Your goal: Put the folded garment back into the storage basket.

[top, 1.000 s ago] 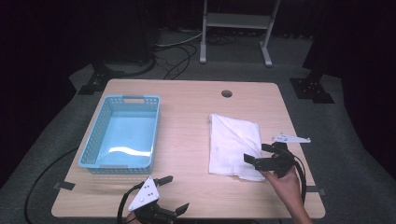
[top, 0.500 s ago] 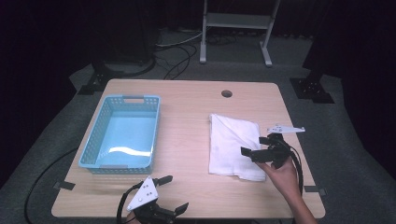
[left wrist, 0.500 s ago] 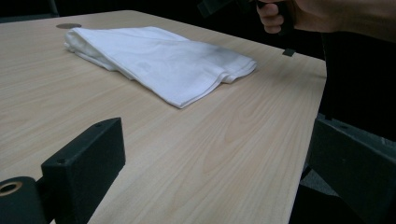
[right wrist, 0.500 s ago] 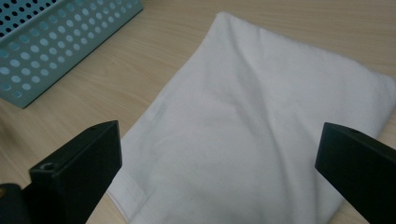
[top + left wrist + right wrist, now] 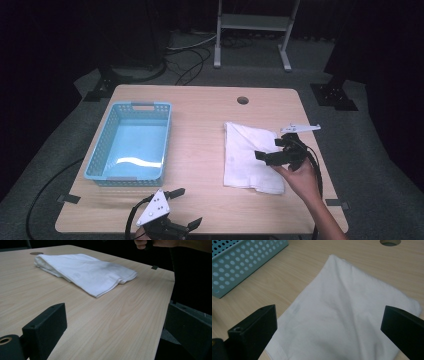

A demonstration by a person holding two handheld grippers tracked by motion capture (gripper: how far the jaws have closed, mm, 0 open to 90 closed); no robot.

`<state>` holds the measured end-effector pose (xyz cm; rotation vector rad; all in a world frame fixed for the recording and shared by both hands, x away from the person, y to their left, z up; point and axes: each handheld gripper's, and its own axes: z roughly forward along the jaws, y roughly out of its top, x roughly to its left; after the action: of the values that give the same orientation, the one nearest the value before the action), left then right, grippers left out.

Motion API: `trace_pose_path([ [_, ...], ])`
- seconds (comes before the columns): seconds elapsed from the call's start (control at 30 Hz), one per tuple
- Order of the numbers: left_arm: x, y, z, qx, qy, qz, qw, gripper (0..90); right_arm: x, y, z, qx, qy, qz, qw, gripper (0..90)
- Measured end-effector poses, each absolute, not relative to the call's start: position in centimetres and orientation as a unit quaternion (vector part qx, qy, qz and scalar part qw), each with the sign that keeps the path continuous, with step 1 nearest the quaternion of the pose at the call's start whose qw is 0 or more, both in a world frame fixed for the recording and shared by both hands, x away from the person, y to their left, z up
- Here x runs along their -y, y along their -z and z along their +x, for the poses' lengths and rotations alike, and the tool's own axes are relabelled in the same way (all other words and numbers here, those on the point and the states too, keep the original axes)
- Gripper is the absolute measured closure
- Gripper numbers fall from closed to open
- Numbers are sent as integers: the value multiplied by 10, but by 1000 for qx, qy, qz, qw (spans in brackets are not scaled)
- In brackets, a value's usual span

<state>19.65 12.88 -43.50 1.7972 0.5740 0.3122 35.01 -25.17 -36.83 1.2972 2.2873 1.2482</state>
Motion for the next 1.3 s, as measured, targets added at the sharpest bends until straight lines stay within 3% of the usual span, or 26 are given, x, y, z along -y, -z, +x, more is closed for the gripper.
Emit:
trace_pose_path([
  [0.93, -128, 435, 197, -244, -131, 768, 577, 41, 229, 352, 389, -818, -355, 443, 96, 5],
  [1.3, -128, 436, 197, -245, -129, 768, 578, 41, 226, 379, 406, -825, -308, 465, 90, 5],
])
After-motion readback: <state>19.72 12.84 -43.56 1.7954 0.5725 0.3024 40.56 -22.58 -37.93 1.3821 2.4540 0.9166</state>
